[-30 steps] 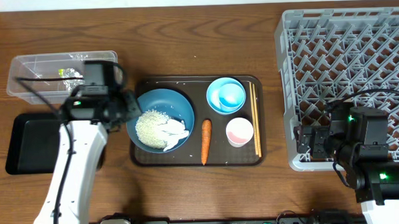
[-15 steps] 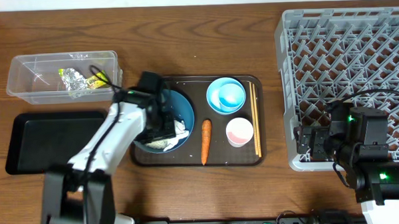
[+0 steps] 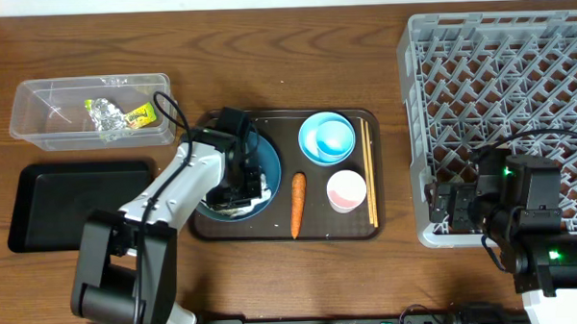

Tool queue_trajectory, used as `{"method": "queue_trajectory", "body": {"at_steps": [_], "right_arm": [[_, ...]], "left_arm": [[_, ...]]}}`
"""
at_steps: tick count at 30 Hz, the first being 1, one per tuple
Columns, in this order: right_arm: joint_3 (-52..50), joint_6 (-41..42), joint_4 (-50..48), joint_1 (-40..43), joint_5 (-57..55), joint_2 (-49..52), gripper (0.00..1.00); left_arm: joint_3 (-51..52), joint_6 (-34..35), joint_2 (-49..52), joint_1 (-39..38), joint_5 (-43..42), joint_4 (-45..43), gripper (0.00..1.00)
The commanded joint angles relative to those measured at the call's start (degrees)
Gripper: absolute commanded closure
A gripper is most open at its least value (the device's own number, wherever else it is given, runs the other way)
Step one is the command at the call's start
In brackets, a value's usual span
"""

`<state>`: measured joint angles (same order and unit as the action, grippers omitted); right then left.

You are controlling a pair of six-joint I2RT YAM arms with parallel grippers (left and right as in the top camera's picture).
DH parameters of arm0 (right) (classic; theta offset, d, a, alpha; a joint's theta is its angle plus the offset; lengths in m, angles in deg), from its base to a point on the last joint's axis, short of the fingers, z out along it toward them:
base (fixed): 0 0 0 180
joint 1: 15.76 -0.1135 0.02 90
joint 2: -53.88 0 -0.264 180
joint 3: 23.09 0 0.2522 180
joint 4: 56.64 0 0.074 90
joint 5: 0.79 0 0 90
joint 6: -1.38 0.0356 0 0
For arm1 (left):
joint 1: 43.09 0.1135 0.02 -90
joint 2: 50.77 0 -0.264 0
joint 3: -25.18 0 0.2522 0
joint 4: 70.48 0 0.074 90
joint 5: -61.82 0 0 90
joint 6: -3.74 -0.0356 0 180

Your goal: Sort waste into correct bins and load items into the dishwasher rack

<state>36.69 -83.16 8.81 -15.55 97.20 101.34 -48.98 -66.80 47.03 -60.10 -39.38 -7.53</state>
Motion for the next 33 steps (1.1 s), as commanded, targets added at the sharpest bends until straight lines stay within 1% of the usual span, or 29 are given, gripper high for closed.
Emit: {"method": "queue_trajectory", "body": {"at_steps": [1,5,10,12,16,21,24,26,30,31,32,33], "right_arm": [[1.1,0.5,0.2,0.2,0.4,-0.2,0.01],[1.1,0.5,0.2,0.2,0.4,-0.2,0.01],[1.1,0.5,0.1,0.2,0.4,-0.2,0.01],[1.1,0.5,0.2,0.2,0.4,-0.2,0.01],[1.1,0.5,0.2,0.2,0.4,-0.2,0.01],[1.1,0.5,0.2,0.2,0.4,-0.2,0.01],[1.1,0.5,0.1,0.2,0.4,-0.2,0.01],[1.1,0.5,0.1,0.2,0.4,-0.2,0.01],[1.1,0.5,-0.2,0.2,0.4,-0.2,0.01],[1.1,0.5,-0.3,0.2,0.4,-0.2,0.01],[1.1,0.5,-0.5,0.2,0.4,-0.2,0.01],[1.1,0.5,-0.5,0.2,0.4,-0.2,0.01]], "left_arm": [[-4.5,-0.7,-4.2,2.2,3.7,1.6,0.94],[-6.6,-0.8,-10.0,5.8,3.8,1.6,0.94],[-6.6,-0.8,-15.6,10.9,5.0,-1.4,0.94],[-6.6,-0.8,-17.0,13.6,5.9,-4.1,0.94],[-6.6,-0.8,-18.1,18.9,5.9,-12.7,0.94],[-6.6,-0.8,-17.3,24.3,5.9,-23.8,0.94],[-6.6,-0.5,-15.9,26.6,5.9,-28.2,0.94],[-6.6,1.1,-15.1,27.4,5.7,-28.5,0.94],[-6.6,1.2,-14.7,27.5,3.8,-25.2,0.94],[-6.6,1.2,-14.7,27.4,3.7,-23.7,0.92],[-6.6,1.2,-14.7,27.2,3.7,-22.1,0.87],[-6.6,1.2,-14.7,27.2,3.7,-20.4,0.76]]}}
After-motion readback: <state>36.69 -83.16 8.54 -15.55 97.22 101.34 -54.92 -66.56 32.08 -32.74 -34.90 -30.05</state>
